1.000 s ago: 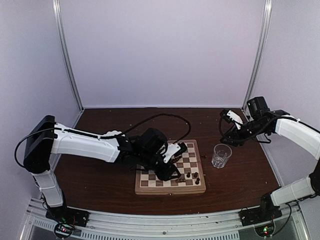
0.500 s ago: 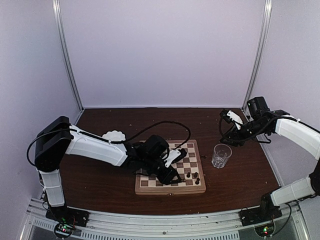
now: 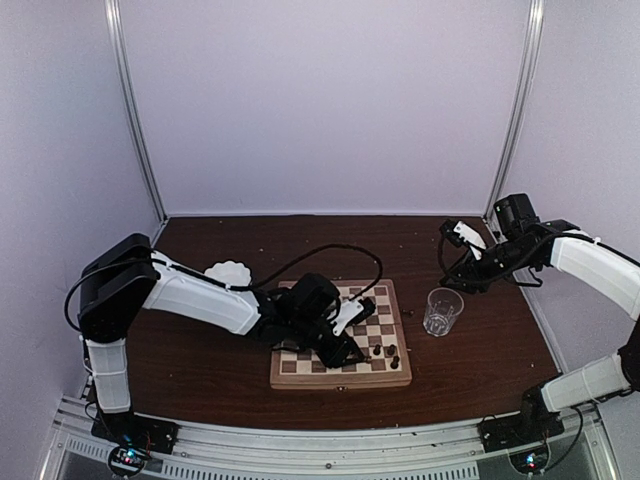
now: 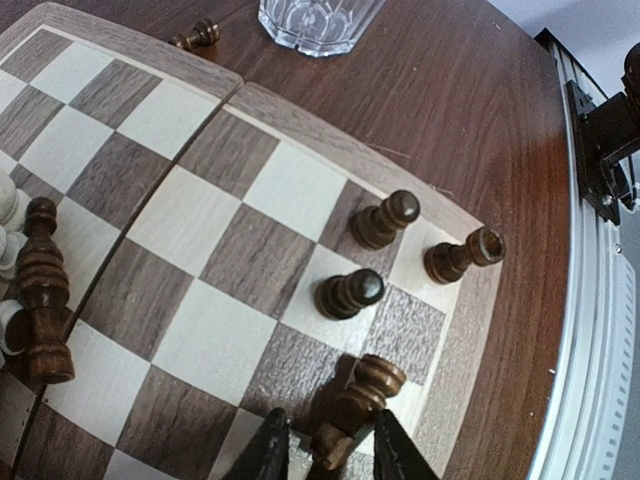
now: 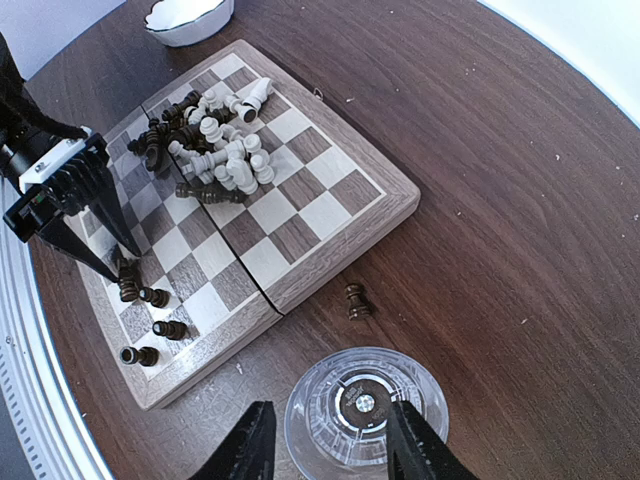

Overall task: Set up the chess pieces on the board
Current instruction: Pick up the knight from the chessboard.

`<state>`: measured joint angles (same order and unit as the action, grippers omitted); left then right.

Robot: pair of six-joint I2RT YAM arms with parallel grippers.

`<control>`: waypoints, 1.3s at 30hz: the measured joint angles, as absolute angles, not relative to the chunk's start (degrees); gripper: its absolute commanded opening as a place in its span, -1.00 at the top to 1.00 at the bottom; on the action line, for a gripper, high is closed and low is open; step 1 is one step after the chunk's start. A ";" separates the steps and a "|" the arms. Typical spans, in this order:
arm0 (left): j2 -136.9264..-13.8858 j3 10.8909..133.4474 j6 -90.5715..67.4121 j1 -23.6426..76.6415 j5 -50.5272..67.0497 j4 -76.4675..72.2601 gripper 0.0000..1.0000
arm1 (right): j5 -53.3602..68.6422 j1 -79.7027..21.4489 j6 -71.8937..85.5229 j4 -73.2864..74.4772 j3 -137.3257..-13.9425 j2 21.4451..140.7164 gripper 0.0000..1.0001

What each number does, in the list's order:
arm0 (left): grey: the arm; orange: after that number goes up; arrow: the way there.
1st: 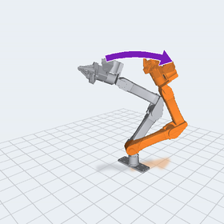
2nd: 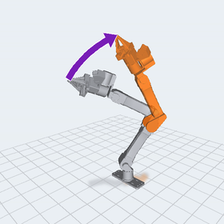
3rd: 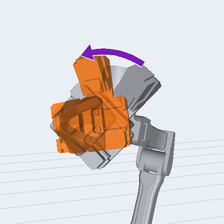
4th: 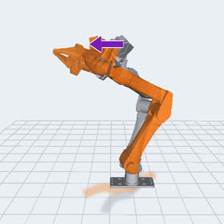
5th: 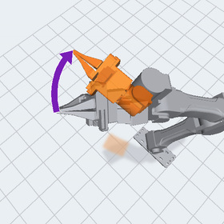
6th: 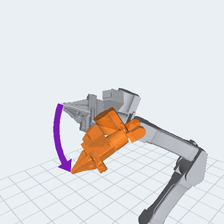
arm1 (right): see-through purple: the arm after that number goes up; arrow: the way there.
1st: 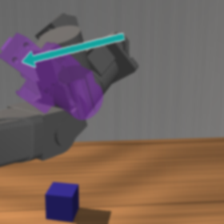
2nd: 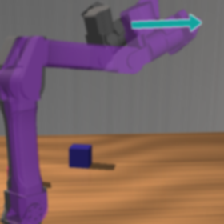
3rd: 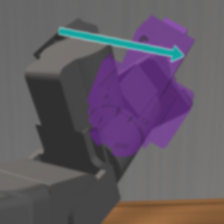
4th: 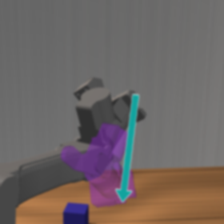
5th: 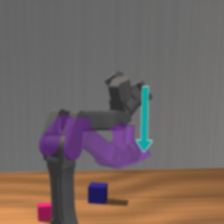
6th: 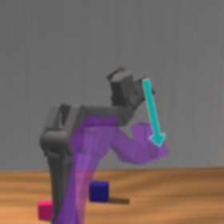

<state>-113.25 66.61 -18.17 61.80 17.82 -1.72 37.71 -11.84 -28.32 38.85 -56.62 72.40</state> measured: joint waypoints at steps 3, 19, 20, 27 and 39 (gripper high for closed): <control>-113.34 66.24 -17.85 61.80 18.00 -2.55 0.44 | 37.71 -11.84 -28.32 38.87 -56.62 72.40 0.20; -113.12 61.25 -15.94 61.84 19.31 -11.42 0.73 | 37.71 -11.84 -28.32 38.94 -56.62 72.40 0.20; -113.12 61.17 -15.73 61.89 19.29 -11.60 0.73 | 37.71 -11.84 -28.32 38.94 -56.62 72.40 0.20; -112.92 59.90 -14.87 62.24 19.49 -13.61 0.73 | 37.71 -11.84 -28.29 38.96 -56.62 72.40 0.20; -104.29 54.50 -14.98 62.37 19.25 -11.60 0.80 | 40.75 -12.03 -28.10 39.48 -56.66 72.40 0.25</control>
<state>-104.29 54.50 -14.98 62.37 19.25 -11.60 40.75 -12.03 -28.10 39.48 -56.66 72.40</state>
